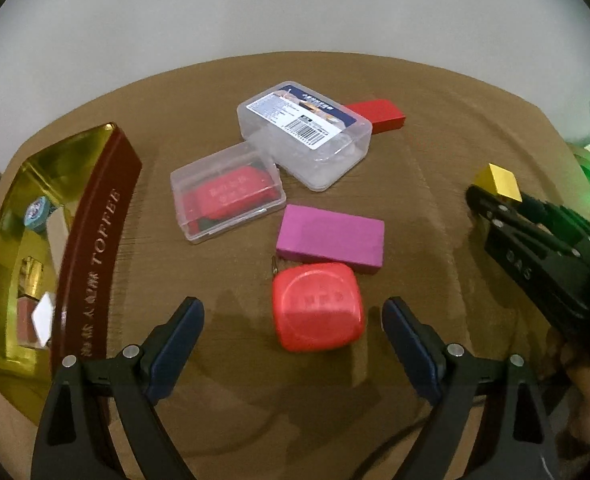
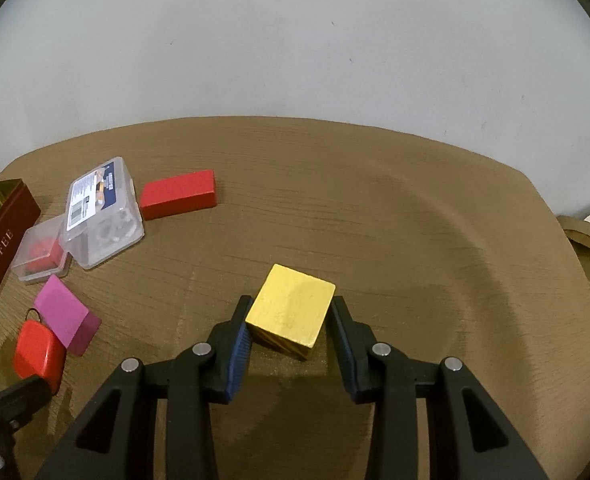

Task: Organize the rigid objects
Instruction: 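Grasp the red rounded cube with the left gripper while the right holds the yellow cube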

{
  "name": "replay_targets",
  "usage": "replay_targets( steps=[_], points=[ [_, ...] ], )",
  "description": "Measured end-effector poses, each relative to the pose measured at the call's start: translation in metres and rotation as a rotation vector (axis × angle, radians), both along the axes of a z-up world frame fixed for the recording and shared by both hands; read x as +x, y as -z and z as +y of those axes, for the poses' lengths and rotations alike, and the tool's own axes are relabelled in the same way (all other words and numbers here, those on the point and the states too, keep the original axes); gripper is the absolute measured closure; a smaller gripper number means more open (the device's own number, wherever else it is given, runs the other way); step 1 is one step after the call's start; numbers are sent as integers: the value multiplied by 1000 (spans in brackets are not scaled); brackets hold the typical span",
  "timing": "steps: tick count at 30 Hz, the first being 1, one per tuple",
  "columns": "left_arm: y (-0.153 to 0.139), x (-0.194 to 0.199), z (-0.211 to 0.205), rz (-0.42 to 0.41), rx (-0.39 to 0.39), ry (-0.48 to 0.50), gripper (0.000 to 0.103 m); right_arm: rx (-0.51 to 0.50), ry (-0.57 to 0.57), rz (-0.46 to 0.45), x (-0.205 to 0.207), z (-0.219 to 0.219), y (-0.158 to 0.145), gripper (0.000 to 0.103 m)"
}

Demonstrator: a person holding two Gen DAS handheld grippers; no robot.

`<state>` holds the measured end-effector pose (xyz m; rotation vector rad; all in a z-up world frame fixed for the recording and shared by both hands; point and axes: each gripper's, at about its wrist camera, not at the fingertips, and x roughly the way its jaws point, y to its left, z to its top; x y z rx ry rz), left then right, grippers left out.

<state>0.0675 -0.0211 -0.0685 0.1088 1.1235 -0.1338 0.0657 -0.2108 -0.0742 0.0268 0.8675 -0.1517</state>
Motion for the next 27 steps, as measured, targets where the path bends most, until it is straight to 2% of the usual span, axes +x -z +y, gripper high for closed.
replay_targets(
  steps=[4, 6, 9, 11, 13, 20, 27],
  points=[
    [12, 8, 0, 40, -19, -22, 29, 7, 0, 0, 2, -21, 2, 65],
    [15, 8, -2, 24, -12, -25, 29, 7, 0, 1, 3, -25, 2, 65],
    [17, 7, -3, 16, -12, -23, 36, 4, 0, 1, 4, -33, 3, 65],
    [15, 5, -4, 10, -18, -18, 52, 4, 1, 2, 4, -36, 3, 65],
    [12, 3, -5, 7, -10, -16, 60, -1, 1, 4, 5, -31, 9, 65],
    [9, 3, -2, 14, -22, -13, 60, -12, -2, 7, 2, -9, 4, 65],
    [-12, -7, 3, 5, -25, -6, 60, -16, -7, 11, 5, -6, 1, 65]
  ],
)
